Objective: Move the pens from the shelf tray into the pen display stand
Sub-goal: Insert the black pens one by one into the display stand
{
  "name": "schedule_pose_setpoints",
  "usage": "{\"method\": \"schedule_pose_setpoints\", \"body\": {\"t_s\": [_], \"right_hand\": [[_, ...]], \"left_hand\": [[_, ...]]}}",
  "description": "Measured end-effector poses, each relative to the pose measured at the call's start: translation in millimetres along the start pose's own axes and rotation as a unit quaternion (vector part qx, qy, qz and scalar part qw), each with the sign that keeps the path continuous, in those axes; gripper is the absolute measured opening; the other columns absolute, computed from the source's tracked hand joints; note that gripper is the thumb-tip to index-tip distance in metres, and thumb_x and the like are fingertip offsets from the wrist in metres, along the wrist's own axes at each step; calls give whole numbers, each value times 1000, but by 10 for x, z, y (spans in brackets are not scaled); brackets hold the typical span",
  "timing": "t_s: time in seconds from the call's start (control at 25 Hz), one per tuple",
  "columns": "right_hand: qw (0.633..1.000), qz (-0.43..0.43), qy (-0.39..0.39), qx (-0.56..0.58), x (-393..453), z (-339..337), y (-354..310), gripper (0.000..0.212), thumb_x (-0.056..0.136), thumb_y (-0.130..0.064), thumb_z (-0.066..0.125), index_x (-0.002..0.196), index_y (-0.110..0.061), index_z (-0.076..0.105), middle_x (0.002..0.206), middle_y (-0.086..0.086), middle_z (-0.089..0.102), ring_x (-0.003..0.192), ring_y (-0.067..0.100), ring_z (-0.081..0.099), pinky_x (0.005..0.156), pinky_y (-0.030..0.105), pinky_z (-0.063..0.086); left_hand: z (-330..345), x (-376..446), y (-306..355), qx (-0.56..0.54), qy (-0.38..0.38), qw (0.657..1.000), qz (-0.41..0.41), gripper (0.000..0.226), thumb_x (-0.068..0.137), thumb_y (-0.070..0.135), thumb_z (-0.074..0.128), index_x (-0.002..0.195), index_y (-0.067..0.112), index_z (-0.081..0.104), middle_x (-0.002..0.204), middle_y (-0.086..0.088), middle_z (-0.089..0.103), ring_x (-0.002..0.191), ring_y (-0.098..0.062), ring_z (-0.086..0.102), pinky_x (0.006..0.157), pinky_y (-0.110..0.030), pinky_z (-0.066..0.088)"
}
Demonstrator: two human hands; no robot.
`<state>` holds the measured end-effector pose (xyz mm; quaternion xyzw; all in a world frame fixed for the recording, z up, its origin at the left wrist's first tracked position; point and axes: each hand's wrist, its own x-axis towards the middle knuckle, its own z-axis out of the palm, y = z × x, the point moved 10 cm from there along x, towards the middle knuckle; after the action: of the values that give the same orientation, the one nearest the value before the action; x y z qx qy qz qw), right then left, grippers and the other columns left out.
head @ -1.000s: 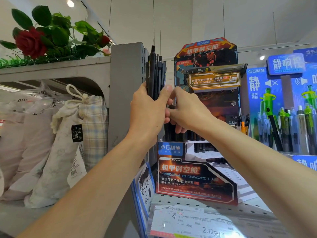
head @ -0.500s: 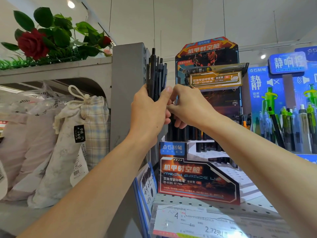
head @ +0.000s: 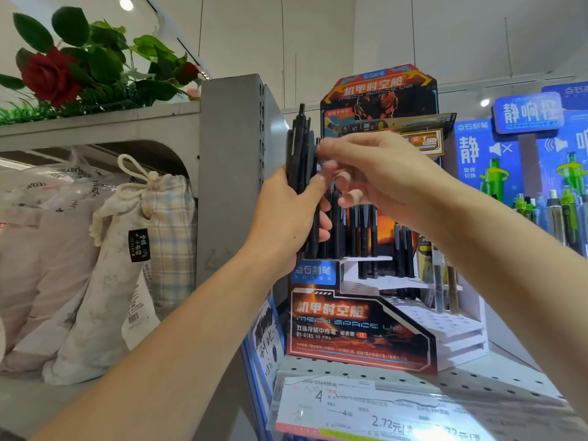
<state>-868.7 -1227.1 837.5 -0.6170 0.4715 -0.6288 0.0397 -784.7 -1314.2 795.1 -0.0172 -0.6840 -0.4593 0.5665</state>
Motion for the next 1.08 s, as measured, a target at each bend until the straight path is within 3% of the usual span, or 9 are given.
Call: {"method": "schedule_pose_setpoints", "body": {"t_s": [0.16, 0.36, 0.52, 0.64, 0.84, 1.08], "right_hand": [[999, 42, -9, -28, 28, -50, 108, 23, 93, -17, 69, 110, -2, 68, 78, 8, 65, 60, 12, 57, 52, 22, 53], [987, 124, -63, 76, 28, -10, 324, 12, 95, -16, 65, 101, -6, 70, 79, 3, 65, 65, 9, 62, 57, 20, 56], [993, 51, 46, 92, 97, -262, 200, 13, 100, -15, 60, 100, -4, 65, 84, 8, 71, 71, 16, 72, 60, 26, 59], [991, -17, 124, 40, 82, -451, 89, 11, 103, -14, 55, 102, -5, 60, 88, 11, 68, 72, 20, 73, 62, 30, 61], [992, -19, 74, -102, 63, -244, 177, 16, 102, -12, 56, 112, -1, 62, 96, 17, 71, 73, 24, 71, 62, 32, 63], [985, -31, 62, -157, 83, -152, 208, 8, 101, -10, 57, 104, -7, 63, 82, 10, 69, 62, 15, 69, 60, 32, 62]], "left_hand": [[85, -3, -60, 22, -22, 1000, 0, 25, 98, 32, 63, 120, 20, 59, 70, -2, 63, 52, -14, 61, 51, -27, 53], [50, -21, -52, 22, -25, 999, -3, 26, 99, 39, 61, 112, 17, 61, 65, 1, 64, 51, -12, 60, 47, -23, 50], [-164, -13, 105, 51, 64, 995, 50, 21, 101, 39, 55, 100, 17, 58, 68, -1, 64, 45, -12, 58, 42, -23, 47], [-271, -66, 236, 89, 96, 986, 105, 17, 101, 41, 55, 94, 27, 54, 56, 6, 58, 42, -9, 54, 42, -21, 47], [-257, -70, 256, 90, 89, 987, 103, 17, 99, 50, 52, 94, 34, 53, 76, 6, 58, 67, -14, 54, 66, -37, 47], [-256, -25, 198, 55, 102, 991, 73, 8, 103, 33, 52, 98, 27, 55, 77, 4, 59, 63, -13, 51, 64, -34, 44]]}}
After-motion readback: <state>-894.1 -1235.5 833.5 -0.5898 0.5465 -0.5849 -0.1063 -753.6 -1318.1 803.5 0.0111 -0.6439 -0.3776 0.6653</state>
